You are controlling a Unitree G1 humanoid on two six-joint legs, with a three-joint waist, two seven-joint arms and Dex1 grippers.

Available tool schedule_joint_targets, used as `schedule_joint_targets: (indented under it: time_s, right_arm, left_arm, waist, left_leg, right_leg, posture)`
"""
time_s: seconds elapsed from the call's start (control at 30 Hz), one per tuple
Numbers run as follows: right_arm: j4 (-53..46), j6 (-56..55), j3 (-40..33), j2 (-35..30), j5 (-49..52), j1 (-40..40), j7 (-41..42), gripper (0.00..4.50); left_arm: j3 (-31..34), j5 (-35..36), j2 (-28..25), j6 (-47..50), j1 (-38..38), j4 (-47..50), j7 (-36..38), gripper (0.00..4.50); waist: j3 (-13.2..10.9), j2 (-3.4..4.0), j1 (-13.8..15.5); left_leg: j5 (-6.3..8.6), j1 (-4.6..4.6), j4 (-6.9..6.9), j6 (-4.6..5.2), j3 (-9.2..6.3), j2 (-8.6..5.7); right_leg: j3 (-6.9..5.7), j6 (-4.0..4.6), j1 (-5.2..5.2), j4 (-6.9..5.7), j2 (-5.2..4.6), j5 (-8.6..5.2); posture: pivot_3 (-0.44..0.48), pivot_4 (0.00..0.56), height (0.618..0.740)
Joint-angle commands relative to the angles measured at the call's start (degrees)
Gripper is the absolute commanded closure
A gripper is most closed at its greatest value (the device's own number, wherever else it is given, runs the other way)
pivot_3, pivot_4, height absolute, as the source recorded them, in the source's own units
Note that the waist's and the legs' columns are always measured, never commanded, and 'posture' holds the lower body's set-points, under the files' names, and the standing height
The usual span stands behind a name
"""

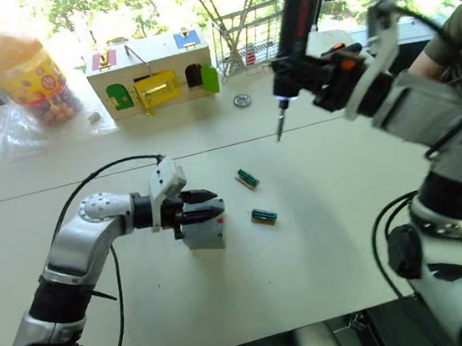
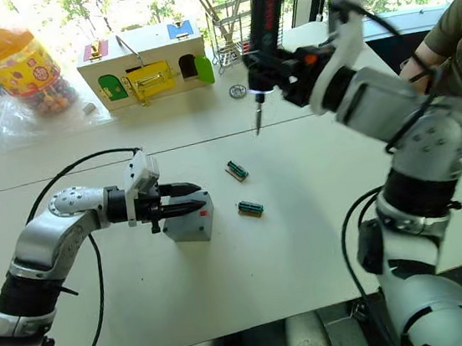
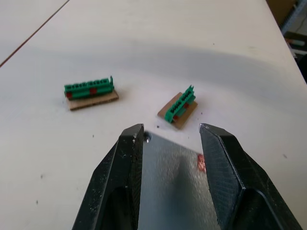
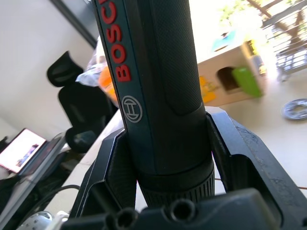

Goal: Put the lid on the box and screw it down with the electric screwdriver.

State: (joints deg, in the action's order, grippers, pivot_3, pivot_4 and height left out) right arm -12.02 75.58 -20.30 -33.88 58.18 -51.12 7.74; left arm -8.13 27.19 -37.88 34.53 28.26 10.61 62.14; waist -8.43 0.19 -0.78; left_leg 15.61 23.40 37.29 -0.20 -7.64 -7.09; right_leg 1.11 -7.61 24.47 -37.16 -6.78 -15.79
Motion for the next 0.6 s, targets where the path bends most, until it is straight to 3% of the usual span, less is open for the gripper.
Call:
schedule_joint_targets:
  time_s: [0.03,0.1,0.33,0.6]
  right_arm:
    - [5.77,7.03,4.22,-11.03,-1.92,0.7,7.85,2.67]
    - [10.15,9.63,7.18,-15.56,-3.62,2.12,11.06,2.67]
    - [22.83,15.3,22.37,-21.25,-12.74,0.68,17.99,2.67]
    - [28.83,11.06,34.04,-22.55,-19.25,-1.4,30.62,2.67]
  left_arm:
    - [0.12,1.92,-0.35,0.14,2.39,4.07,2.19,2.64]
    - [-0.48,2.2,-0.41,0.49,3.02,5.38,2.75,2.64]
    - [-1.56,1.39,-0.38,0.17,0.82,8.79,2.01,2.64]
    - [-2.45,0.05,-0.85,0.27,-5.47,13.32,-1.25,2.64]
  waist:
    - [-0.07,0.04,-0.03]
    - [-0.1,-0.02,-0.07]
    - [-0.25,0.09,-0.4]
    - [-0.41,0.01,0.08]
  left_leg:
    - [0.0,0.0,0.01,0.0,0.01,0.0]
    - [0.0,0.01,0.01,0.02,0.15,0.02]
    - [-0.01,0.01,0.0,0.03,0.38,0.07]
    - [-0.01,0.03,0.11,0.03,0.39,0.05]
  right_leg:
    - [0.0,0.0,-0.03,0.01,-0.01,0.0]
    - [0.0,0.0,-0.04,0.07,-0.03,0.0]
    - [0.17,0.0,0.11,-0.01,-0.01,0.0]
    - [0.15,-0.01,0.07,0.02,-0.02,0.01]
  posture:
    - [0.0,0.15,0.74]
    - [0.0,0.15,0.74]
    - [0.0,0.15,0.74]
    - [0.0,0.15,0.74]
